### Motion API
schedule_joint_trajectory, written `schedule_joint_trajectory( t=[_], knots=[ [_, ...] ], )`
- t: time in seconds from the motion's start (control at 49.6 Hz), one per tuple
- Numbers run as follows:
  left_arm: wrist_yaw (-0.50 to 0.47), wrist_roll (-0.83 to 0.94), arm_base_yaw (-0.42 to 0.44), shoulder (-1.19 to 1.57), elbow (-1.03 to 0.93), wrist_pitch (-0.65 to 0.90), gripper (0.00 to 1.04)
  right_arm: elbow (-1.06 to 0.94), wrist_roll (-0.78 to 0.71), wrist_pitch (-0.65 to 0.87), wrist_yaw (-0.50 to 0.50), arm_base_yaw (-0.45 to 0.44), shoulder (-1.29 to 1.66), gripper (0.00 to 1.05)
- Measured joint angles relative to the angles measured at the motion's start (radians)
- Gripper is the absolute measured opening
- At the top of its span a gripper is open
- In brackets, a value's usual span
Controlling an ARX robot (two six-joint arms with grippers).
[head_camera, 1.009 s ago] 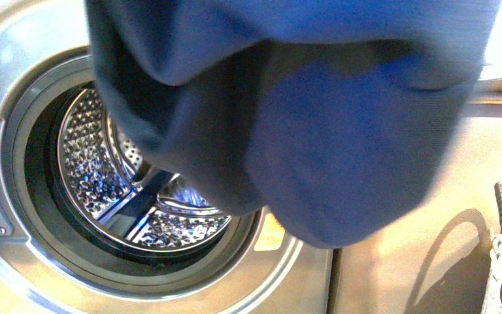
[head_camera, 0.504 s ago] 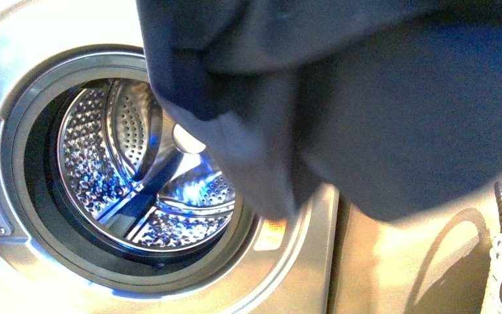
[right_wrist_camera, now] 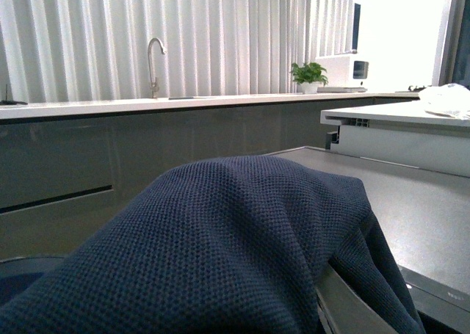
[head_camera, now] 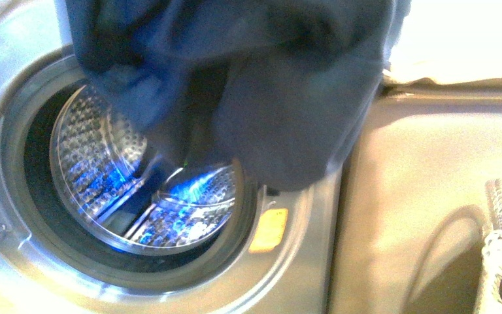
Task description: Put clothes into washing machine
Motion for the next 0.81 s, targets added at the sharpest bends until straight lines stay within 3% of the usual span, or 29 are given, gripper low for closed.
schedule_joint_trajectory(
  t=[0.262, 0.585, 0.807],
  knots=[
    [-0.027, 0.101, -0.007, -0.049, -0.024, 0.019, 0.98, 0.0, 0.0, 0.0, -0.001, 0.0, 0.0, 0.08],
    [0.02, 0.05, 0.127, 0.036, 0.135, -0.058, 0.98, 0.0, 0.0, 0.0, -0.002, 0.0, 0.0, 0.08],
    [0.051, 0.007, 0.144, 0.086, 0.216, -0.093, 0.98, 0.0, 0.001, 0.0, 0.001, 0.0, 0.0, 0.08]
  ],
)
